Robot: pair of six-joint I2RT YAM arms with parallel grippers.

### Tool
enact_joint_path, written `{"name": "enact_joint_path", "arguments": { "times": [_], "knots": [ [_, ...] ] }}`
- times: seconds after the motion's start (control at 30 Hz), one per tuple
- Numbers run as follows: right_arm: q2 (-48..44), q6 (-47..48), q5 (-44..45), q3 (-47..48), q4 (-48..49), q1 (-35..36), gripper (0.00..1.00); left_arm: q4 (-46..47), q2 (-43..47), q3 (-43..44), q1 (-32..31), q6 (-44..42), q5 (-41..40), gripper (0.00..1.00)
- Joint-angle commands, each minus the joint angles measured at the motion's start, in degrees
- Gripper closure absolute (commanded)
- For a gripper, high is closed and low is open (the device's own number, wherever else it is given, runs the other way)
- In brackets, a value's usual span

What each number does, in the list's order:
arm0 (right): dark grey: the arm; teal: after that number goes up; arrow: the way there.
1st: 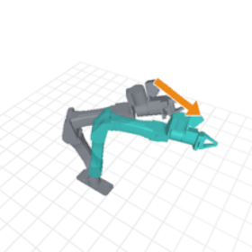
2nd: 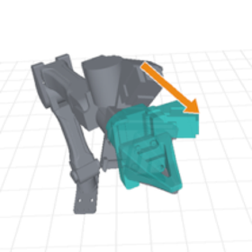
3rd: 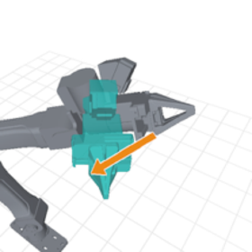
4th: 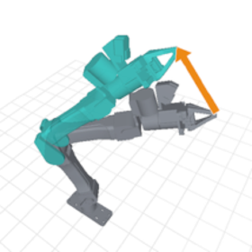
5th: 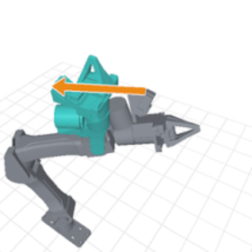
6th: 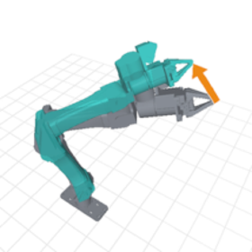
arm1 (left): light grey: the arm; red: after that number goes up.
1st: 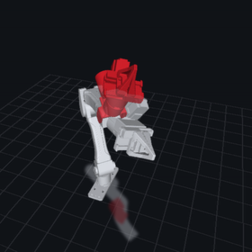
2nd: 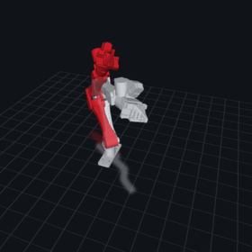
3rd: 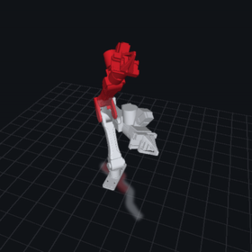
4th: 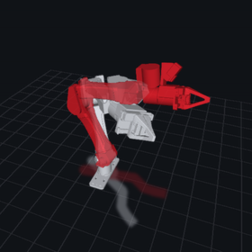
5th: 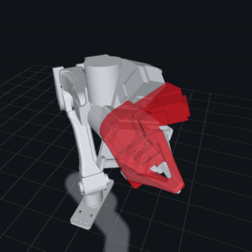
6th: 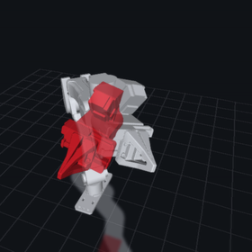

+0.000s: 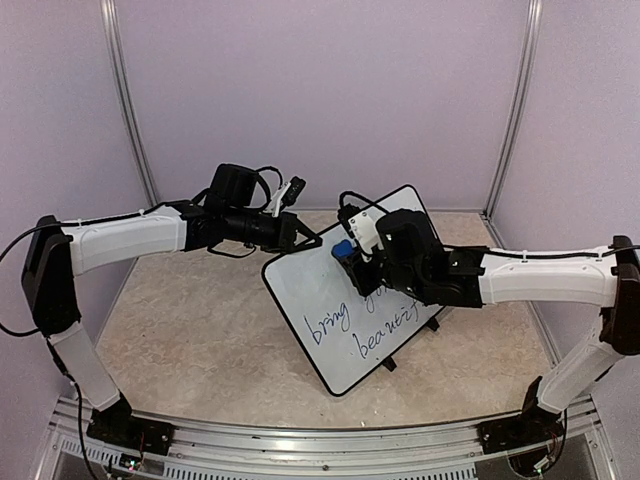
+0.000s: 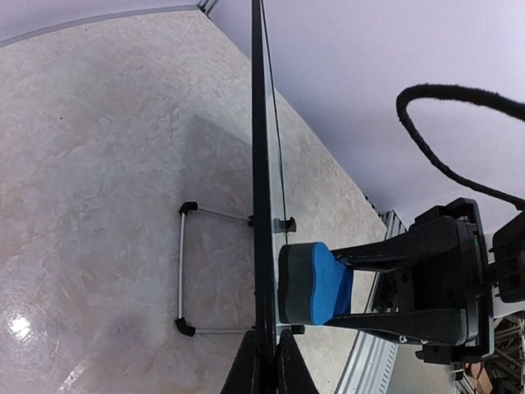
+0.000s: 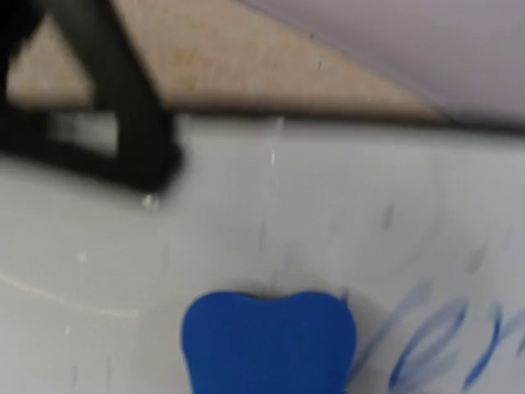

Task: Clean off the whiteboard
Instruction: Erase the whiteboard at the center of the board.

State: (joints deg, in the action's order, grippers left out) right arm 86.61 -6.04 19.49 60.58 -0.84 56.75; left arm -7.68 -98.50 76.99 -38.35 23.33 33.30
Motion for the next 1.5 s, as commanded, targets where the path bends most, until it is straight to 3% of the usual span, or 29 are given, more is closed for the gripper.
{"name": "enact_joint_path", "arguments": {
  "times": [0.0,0.17,0.6,1.17,1.47],
  "knots": [
    [3.09,2.29,3.25,4.77,-0.78,-1.54,0.72,2.27,2.26,-0.78,-0.59,-2.06,1.62,1.0],
    [2.95,1.39,2.22,3.88,-1.59,-1.85,0.73,2.31,2.25,-0.94,-0.59,-2.08,1.67,1.0],
    [-5.47,-5.29,-2.19,-9.69,-1.95,-1.81,0.73,2.98,2.03,-0.98,-0.68,-1.3,2.54,1.0],
    [5.75,2.21,-0.24,5.26,0.3,-2.12,0.73,2.94,1.99,-1.14,-0.52,-1.62,2.43,1.0],
    [-4.08,-3.78,1.78,-7.38,-1.52,-2.11,0.73,3.21,2.07,-1.15,-0.41,-1.27,2.82,1.0]
  ]
}}
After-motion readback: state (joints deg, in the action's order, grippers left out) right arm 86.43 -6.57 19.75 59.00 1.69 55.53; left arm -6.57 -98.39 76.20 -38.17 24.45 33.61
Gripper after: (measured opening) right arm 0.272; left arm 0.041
